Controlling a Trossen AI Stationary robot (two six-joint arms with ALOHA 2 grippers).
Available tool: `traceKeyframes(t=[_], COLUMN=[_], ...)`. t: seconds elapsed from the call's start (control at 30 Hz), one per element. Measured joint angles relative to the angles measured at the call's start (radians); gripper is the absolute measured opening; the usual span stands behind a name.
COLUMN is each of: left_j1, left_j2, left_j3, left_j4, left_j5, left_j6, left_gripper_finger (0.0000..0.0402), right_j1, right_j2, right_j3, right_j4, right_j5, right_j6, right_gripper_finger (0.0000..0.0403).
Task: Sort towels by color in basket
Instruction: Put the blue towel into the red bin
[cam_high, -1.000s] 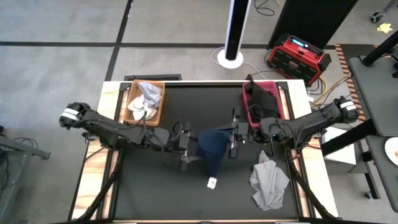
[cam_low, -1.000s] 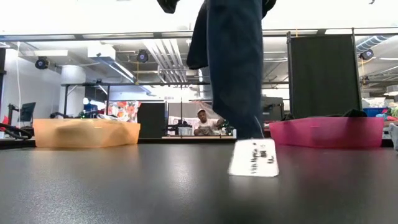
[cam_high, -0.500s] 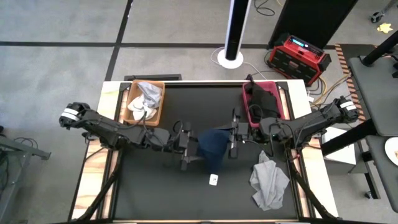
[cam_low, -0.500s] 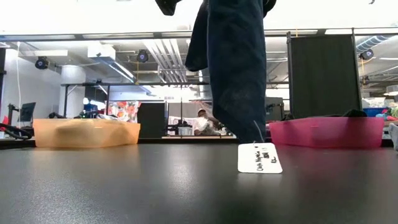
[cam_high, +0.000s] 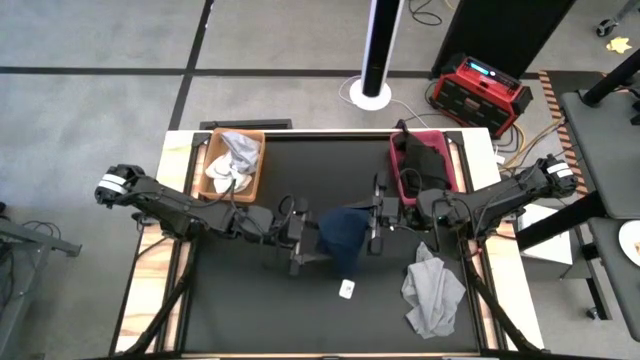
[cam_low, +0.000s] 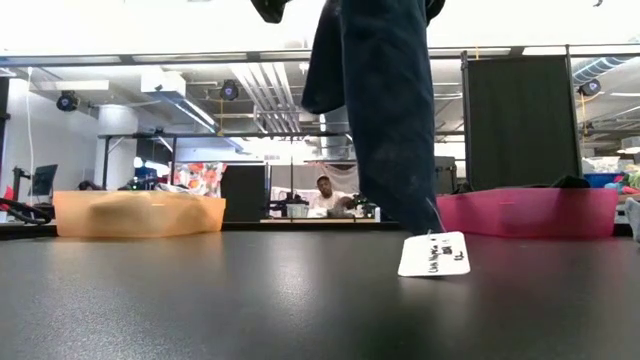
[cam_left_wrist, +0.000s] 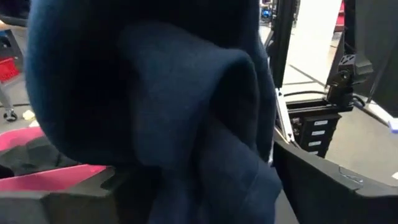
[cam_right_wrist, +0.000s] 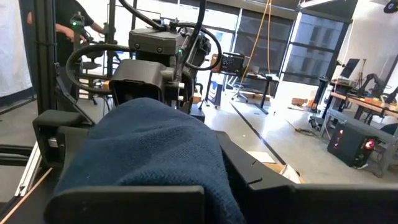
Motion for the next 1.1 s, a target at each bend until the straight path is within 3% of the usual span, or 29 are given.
traceKeyframes(t=[0.37, 0.43, 0.6, 0.8, 1.1], left_j1=[0.001, 0.002, 0.007, 0.011, 0.035], left_j2=[-0.001, -0.001, -0.001, 0.018, 0.121], left_j3=[0.003, 0.004, 0.004, 0.004, 0.005], left_j4=[0.015, 0.025, 0.031, 0.063, 0.253], left_j5=[-0.009, -0.02, -0.186, -0.191, -0.192], left_j6=[-0.037, -0.037, -0.043, -0.026, 0.038], left_gripper_finger=[0.0365, 0.0368, 0.0368, 0.0368, 0.0362], right_j1=[0.0, 0.0, 0.0, 0.0, 0.0], right_j2=[0.0, 0.0, 0.0, 0.0, 0.011], right_j3=[0.0, 0.0, 0.0, 0.0, 0.0], right_j4=[0.0, 0.0, 0.0, 0.0, -0.001], right_j5=[0.0, 0.0, 0.0, 0.0, -0.01], right_j6=[0.016, 0.016, 0.016, 0.016, 0.01], right_gripper_finger=[0.0009, 0.0009, 0.0009, 0.0009, 0.0009])
